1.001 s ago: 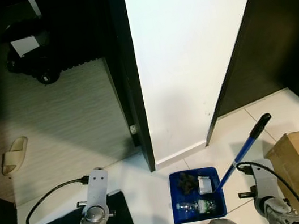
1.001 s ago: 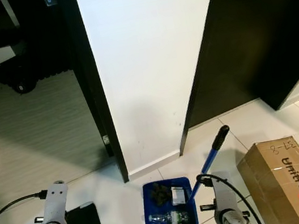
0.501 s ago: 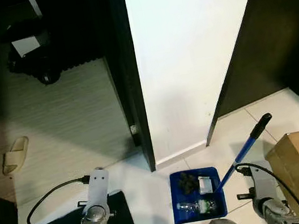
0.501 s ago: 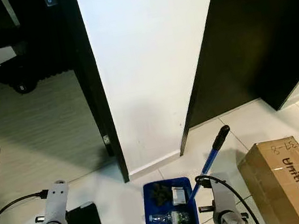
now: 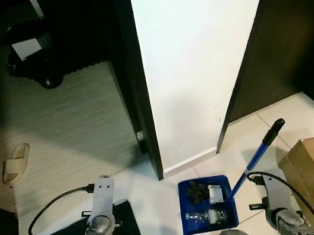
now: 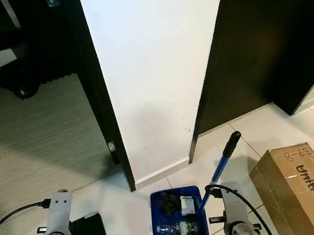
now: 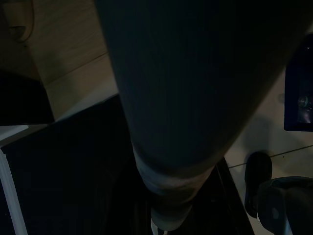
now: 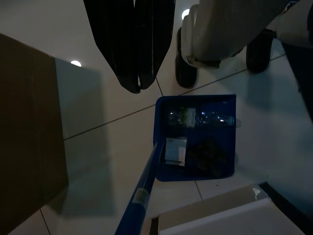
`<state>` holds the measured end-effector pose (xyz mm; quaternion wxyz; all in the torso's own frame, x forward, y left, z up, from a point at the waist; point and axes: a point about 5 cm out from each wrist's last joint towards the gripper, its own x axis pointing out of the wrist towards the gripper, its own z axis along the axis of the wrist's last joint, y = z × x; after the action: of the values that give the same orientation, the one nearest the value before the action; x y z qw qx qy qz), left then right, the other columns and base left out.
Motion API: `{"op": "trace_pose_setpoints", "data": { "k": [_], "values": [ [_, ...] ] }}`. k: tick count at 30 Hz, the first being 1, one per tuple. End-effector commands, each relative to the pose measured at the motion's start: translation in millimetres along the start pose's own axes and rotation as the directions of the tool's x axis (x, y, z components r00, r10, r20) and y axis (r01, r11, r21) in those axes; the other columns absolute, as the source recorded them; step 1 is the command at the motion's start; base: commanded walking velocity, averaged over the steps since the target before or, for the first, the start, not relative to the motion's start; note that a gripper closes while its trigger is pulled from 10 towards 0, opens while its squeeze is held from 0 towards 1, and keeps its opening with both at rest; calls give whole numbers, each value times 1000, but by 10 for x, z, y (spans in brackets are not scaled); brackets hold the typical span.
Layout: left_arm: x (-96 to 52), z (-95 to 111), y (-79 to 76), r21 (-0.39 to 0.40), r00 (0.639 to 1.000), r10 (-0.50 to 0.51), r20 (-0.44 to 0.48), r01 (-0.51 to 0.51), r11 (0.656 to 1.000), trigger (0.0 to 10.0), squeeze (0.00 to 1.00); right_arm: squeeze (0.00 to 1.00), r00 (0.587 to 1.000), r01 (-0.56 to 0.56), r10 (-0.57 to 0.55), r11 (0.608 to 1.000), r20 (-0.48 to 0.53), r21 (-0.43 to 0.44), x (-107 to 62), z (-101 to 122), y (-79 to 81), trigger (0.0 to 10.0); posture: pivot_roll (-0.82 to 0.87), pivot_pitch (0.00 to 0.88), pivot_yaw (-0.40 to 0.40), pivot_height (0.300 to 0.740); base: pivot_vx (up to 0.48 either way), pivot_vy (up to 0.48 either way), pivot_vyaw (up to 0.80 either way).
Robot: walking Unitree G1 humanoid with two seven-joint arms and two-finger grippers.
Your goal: Sweep floor
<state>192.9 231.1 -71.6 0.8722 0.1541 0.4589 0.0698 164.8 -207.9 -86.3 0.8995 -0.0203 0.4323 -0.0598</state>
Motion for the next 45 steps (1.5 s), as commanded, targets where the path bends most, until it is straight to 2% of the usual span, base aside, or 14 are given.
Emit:
{"op": "trace_pose_setpoints", "data": {
  "k": [1,14,24,45],
  "values": [
    [-8,-45,-33,27,1000,-9,-16,9,1000,10000,0,0,1000,11,-11,1000,-4,16,-4,-11,-33,10000,57,0,-12,740,0,0,0],
    [-9,-55,-36,35,1000,-10,-21,11,999,10000,0,0,1000,18,-18,1000,-18,17,-30,-82,-96,10000,61,0,-8,740,0,0,0],
    [-8,-54,-35,35,1000,-9,-23,10,999,10000,0,0,1000,4,-3,1000,-6,16,-15,-45,-8,10000,69,0,-11,740,0,0,0],
    [-4,-26,-34,39,1000,-8,-17,8,999,10000,0,0,1000,-2,1,1000,11,19,0,6,46,10000,72,0,-8,740,0,0,0]
  ]
}}
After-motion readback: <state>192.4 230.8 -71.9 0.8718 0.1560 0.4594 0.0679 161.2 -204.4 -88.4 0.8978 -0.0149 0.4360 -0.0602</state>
